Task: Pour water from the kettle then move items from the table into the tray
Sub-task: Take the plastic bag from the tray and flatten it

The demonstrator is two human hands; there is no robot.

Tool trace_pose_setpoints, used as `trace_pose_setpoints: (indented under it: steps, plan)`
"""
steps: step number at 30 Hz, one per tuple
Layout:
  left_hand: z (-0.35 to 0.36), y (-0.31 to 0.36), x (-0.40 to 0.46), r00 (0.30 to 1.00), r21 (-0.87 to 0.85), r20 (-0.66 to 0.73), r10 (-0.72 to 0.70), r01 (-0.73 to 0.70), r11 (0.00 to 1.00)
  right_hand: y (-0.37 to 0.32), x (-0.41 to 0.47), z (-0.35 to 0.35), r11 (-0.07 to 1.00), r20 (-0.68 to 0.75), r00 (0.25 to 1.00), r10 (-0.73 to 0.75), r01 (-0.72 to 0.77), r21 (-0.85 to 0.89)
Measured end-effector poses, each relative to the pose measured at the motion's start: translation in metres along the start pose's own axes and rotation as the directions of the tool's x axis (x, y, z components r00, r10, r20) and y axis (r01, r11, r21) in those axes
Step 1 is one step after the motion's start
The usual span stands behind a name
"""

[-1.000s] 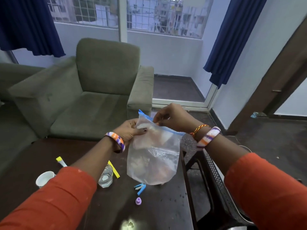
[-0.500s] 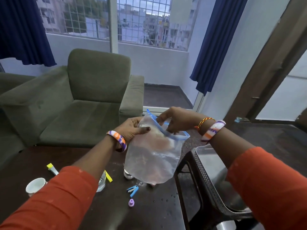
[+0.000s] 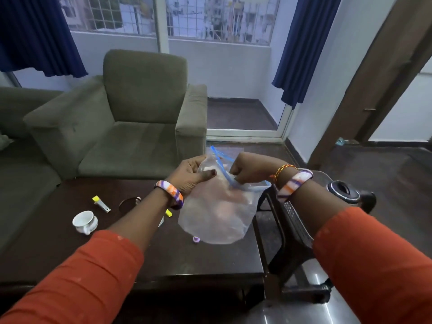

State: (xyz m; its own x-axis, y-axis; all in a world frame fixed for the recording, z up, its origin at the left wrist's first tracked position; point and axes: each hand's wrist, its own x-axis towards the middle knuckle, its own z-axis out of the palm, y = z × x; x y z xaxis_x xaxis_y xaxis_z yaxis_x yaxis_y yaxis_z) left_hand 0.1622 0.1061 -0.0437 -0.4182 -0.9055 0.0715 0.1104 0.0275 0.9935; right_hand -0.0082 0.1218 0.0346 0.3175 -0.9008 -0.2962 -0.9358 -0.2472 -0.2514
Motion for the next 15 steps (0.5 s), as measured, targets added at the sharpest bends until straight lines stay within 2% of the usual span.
trace_pose_setpoints:
  steps: [4, 6, 10, 12, 15]
  plan:
    - [-0.004, -0.006, -0.027, 0.998, 0.12, -0.055, -0.037, 0.043, 0.992, 0.002, -0.021, 0.0, 0.975, -0.102, 0.994, 0.05, -0.026, 0.221]
    - [-0.01, -0.007, -0.038, 0.992, 0.149, -0.108, -0.064, 0.08, 0.986, 0.005, -0.029, -0.006, 0.918, -0.163, 0.981, 0.108, -0.035, 0.395]
    - [-0.021, -0.002, -0.052, 0.953, 0.249, -0.299, -0.042, 0.12, 0.961, 0.005, -0.041, -0.008, 0.654, -0.221, 0.959, 0.176, 0.054, 0.754]
    - [-0.025, 0.002, -0.057, 0.935, 0.401, -0.356, -0.001, 0.154, 0.903, 0.001, -0.043, -0.004, 0.524, -0.247, 0.951, 0.189, 0.115, 0.844]
    - [-0.031, 0.006, -0.065, 0.923, 0.61, -0.371, 0.106, 0.156, 0.777, -0.009, -0.043, 0.004, 0.321, -0.225, 0.962, 0.156, 0.166, 0.932]
